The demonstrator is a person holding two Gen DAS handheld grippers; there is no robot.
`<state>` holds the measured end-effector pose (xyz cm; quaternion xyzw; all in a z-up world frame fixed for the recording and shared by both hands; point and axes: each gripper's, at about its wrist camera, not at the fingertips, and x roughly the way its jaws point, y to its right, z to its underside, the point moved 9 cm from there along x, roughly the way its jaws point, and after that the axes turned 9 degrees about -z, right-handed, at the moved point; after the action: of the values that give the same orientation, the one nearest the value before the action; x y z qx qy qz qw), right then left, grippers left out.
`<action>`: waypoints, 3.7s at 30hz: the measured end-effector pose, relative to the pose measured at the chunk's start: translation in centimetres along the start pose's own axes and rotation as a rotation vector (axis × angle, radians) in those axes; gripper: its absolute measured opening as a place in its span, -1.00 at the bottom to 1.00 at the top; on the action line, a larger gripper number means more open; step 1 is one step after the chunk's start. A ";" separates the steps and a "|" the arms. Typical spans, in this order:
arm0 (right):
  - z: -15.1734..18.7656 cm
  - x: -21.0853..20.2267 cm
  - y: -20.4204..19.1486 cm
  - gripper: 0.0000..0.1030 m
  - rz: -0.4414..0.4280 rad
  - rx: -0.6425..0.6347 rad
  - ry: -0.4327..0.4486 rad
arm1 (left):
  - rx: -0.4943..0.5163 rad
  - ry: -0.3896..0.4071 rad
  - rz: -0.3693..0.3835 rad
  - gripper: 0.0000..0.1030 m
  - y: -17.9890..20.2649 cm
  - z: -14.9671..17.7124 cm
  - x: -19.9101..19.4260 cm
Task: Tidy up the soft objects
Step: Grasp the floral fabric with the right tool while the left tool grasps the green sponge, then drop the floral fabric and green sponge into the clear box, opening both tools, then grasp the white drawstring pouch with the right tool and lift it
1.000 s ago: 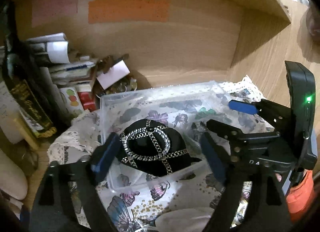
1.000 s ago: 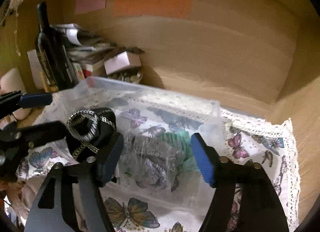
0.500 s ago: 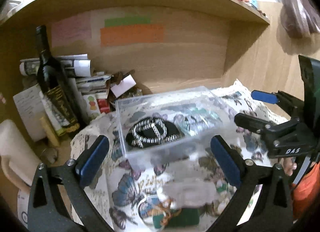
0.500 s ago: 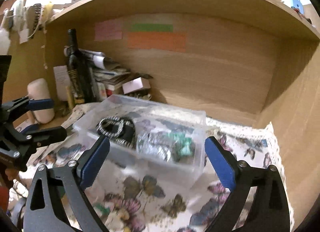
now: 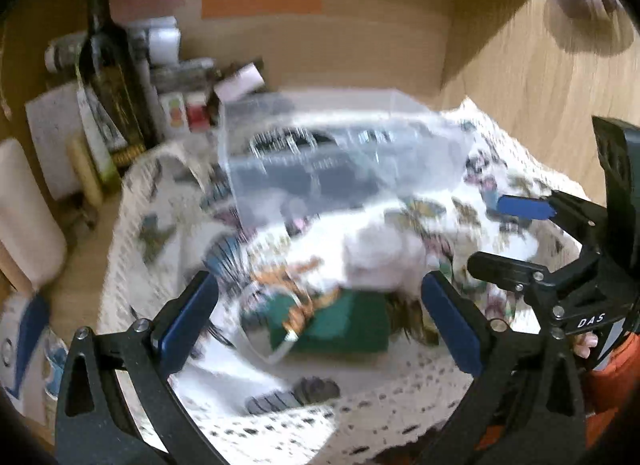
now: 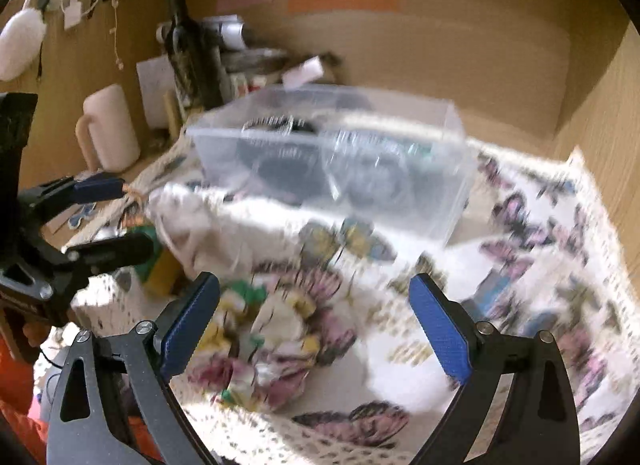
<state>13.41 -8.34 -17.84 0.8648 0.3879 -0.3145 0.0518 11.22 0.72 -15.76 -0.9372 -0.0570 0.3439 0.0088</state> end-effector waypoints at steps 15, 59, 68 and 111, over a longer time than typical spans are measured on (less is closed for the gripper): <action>1.3 0.5 -0.2 -0.76 -0.013 -0.007 -0.020 | -0.074 -0.014 0.060 0.25 -0.2 2.0 1.1; -12.4 6.4 5.6 -0.77 0.181 -0.053 0.026 | -0.043 -0.048 0.002 0.28 -1.4 -11.6 10.2; -11.8 4.5 6.0 0.10 0.185 -0.047 0.036 | -0.008 -0.037 -0.008 0.81 -0.7 -11.0 9.4; -5.7 4.1 -3.6 -0.64 -0.071 -0.165 -0.033 | -0.093 0.160 -0.006 0.37 -4.2 -3.9 -0.8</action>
<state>15.82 -1.28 -15.16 0.8380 0.4421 -0.2974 0.1180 12.75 4.94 -12.03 -0.9610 -0.0748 0.2648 -0.0290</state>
